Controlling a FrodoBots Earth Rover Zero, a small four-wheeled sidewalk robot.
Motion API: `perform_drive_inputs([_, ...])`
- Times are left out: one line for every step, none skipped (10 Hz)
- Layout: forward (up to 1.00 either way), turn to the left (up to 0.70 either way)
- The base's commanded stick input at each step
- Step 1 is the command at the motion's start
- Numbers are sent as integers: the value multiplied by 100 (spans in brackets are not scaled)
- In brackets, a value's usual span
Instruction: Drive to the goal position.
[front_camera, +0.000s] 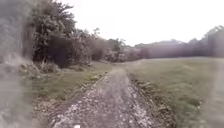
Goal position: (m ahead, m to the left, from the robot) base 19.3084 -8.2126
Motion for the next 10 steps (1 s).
perform_drive_inputs([85, 0])
perform_drive_inputs([85, 0])
perform_drive_inputs([85, 0])
perform_drive_inputs([85, -33])
perform_drive_inputs([85, -34])
perform_drive_inputs([85, -12])
perform_drive_inputs([85, -7])
perform_drive_inputs([85, -3])
perform_drive_inputs([85, 0])
perform_drive_inputs([85, 0])
